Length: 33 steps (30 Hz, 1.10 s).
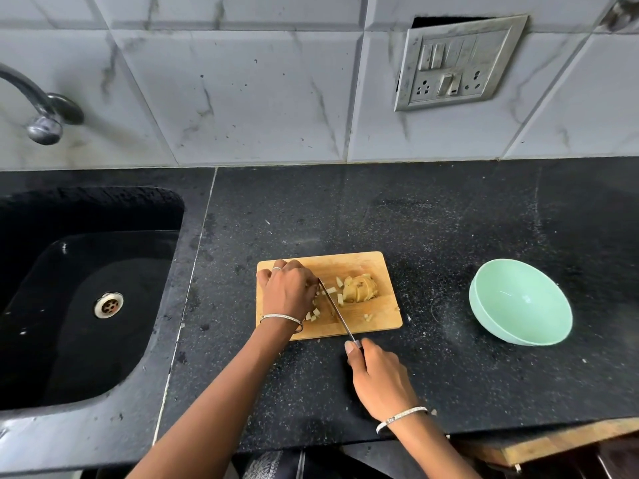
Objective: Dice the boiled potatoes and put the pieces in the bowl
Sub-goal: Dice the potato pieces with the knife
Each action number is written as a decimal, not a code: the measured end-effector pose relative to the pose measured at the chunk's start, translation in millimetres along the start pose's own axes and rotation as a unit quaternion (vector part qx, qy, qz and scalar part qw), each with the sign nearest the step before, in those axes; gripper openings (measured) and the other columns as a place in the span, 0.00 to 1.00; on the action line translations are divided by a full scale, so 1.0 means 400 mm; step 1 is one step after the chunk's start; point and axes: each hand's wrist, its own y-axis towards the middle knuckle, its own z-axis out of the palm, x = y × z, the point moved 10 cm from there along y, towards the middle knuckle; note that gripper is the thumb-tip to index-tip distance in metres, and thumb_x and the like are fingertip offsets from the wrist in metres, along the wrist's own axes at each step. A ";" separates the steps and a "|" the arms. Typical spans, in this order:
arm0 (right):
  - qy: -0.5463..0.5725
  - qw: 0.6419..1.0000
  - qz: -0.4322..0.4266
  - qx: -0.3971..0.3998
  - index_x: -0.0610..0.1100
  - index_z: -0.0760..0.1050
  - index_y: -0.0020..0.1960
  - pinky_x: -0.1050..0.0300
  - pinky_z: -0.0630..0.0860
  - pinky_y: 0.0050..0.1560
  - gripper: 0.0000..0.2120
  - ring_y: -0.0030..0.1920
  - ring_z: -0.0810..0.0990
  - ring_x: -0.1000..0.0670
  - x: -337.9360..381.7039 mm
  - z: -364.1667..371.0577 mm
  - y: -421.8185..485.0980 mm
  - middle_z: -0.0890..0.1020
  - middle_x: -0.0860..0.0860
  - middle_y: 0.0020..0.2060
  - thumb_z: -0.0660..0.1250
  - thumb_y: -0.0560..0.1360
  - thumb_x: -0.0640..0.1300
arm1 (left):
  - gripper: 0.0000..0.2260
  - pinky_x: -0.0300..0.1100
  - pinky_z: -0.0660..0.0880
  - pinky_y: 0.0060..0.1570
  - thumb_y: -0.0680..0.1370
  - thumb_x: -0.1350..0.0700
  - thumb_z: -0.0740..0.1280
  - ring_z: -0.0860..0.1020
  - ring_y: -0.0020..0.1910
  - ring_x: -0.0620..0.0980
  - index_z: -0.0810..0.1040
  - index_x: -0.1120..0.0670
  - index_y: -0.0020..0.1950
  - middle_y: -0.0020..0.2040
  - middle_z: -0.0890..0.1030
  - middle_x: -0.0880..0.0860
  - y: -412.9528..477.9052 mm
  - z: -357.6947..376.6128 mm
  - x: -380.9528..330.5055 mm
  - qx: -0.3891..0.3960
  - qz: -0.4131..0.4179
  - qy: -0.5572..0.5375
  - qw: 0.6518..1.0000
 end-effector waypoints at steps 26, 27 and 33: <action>-0.104 0.994 0.031 -0.022 0.45 0.72 0.58 0.52 0.69 0.40 0.18 0.54 0.80 0.39 0.032 -0.013 0.018 0.81 0.44 0.52 0.49 0.83 0.56 | 0.05 0.48 0.55 0.47 0.73 0.53 0.67 0.72 0.51 0.49 0.83 0.47 0.41 0.48 0.81 0.44 0.009 0.009 0.012 -0.014 -0.019 0.011 1.000; -0.101 0.994 0.033 -0.019 0.46 0.71 0.57 0.52 0.69 0.40 0.18 0.54 0.80 0.39 0.027 -0.011 0.014 0.81 0.44 0.52 0.49 0.83 0.56 | 0.06 0.48 0.56 0.48 0.74 0.53 0.66 0.72 0.51 0.49 0.83 0.47 0.41 0.48 0.81 0.45 0.007 0.010 0.011 -0.016 -0.020 0.013 1.000; -0.054 0.997 0.048 0.005 0.47 0.72 0.55 0.48 0.73 0.45 0.19 0.54 0.80 0.39 -0.003 0.003 -0.022 0.81 0.45 0.51 0.49 0.83 0.57 | 0.08 0.49 0.56 0.49 0.75 0.52 0.64 0.72 0.52 0.50 0.83 0.48 0.43 0.49 0.81 0.46 0.001 0.012 0.006 -0.020 -0.013 0.029 0.999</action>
